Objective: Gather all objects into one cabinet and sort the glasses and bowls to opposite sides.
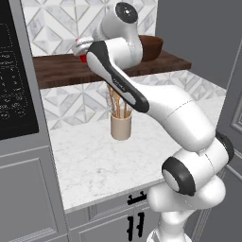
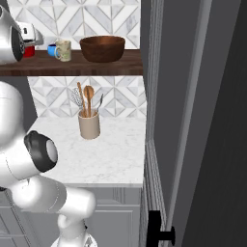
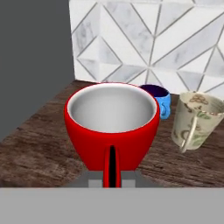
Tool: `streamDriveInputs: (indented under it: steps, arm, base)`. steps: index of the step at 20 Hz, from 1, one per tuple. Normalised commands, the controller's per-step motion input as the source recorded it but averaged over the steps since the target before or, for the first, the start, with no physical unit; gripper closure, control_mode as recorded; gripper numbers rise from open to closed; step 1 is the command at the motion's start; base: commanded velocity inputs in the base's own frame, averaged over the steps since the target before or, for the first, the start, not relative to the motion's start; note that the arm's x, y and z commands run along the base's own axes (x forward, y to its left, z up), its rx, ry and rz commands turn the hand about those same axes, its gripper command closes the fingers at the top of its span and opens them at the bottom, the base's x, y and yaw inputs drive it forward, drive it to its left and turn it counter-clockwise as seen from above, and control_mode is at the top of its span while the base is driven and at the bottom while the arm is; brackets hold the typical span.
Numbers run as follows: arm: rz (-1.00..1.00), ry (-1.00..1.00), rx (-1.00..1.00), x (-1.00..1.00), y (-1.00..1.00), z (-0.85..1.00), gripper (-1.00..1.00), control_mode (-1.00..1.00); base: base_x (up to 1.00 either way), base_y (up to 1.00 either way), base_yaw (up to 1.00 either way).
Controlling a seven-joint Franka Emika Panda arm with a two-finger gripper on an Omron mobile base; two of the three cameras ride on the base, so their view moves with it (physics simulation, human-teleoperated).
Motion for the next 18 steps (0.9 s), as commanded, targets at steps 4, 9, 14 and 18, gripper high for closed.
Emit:
streamDriveInputs:
  steps: [4,9,14,18]
  arm:
    - [0.03,-0.01,-0.06,0.04,0.14,-0.06,1.00,-1.00]
    - [0.00,0.09,-0.26,0.03,0.10,-0.78,1.00,-1.00]
    - [0.00,-0.03,0.00,0.32,0.00,0.11,1.00,-1.00]
    - [-0.08,-0.07,0.00,0.88,0.00,0.18,1.00,-1.00]
  base:
    - [0.00,0.00,0.00]
    - [0.00,0.00,0.00]
    - [0.00,0.00,0.00]
    - [0.00,0.00,0.00]
